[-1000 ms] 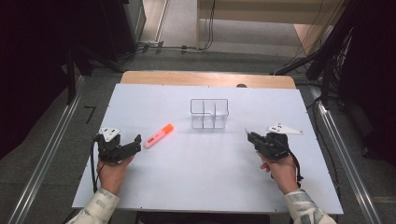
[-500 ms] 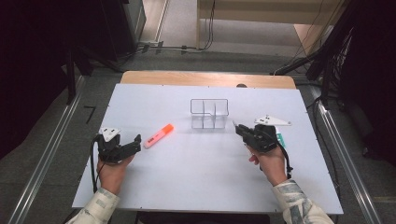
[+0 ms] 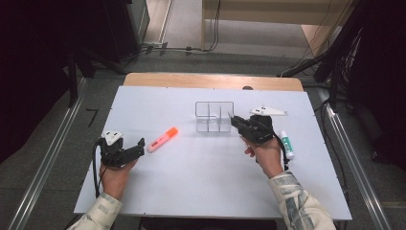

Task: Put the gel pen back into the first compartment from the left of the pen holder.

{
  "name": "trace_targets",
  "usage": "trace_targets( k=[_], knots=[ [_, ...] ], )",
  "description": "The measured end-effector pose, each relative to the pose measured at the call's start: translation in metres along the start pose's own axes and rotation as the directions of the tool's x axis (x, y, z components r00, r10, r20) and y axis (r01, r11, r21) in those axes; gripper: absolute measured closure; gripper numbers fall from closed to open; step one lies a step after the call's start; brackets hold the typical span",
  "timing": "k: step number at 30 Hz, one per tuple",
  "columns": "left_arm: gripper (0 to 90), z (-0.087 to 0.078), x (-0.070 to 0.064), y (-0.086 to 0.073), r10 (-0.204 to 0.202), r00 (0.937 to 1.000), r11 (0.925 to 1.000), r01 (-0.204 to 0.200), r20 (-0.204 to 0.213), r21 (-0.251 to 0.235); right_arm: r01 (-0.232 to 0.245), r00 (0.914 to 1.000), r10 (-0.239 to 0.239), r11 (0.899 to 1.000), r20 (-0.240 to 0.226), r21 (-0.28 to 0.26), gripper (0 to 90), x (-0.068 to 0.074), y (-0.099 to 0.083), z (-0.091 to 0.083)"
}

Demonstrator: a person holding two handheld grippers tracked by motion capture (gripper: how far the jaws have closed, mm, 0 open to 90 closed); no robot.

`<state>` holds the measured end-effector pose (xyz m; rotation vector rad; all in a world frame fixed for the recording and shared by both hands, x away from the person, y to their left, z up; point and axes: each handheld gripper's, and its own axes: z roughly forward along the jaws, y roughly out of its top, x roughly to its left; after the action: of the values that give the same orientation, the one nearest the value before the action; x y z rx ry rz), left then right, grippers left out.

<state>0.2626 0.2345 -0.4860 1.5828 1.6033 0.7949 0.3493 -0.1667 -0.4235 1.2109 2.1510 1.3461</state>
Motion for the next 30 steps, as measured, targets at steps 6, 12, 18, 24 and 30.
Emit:
trace_targets(
  k=[6,12,18,24,30],
  knots=[
    [14.7,0.000,0.001,0.000,-0.002,1.0000,1.0000,0.002,0.001,-0.002,0.011,0.9999,-0.011,1.000,-0.005,0.000,78.8,0.007,0.015,0.011],
    [14.7,0.000,0.001,0.000,-0.002,1.0000,1.0000,0.002,0.008,-0.001,0.019,0.9998,-0.019,1.000,-0.006,0.001,78.9,0.013,0.024,0.021],
    [14.7,0.000,0.001,0.000,-0.003,0.9999,1.0000,0.003,0.010,0.000,0.021,0.9997,-0.021,1.000,-0.010,-0.002,78.8,0.017,0.032,0.029],
    [14.7,0.000,0.001,0.000,-0.002,0.9999,1.0000,0.002,0.012,0.001,0.025,0.9996,-0.025,1.000,-0.012,0.004,78.9,0.021,0.039,0.038],
    [14.8,0.000,0.001,0.000,-0.005,0.9999,1.0000,0.005,0.015,0.001,0.027,0.9996,-0.027,1.000,-0.010,0.000,78.8,0.024,0.045,0.045]
  ],
)
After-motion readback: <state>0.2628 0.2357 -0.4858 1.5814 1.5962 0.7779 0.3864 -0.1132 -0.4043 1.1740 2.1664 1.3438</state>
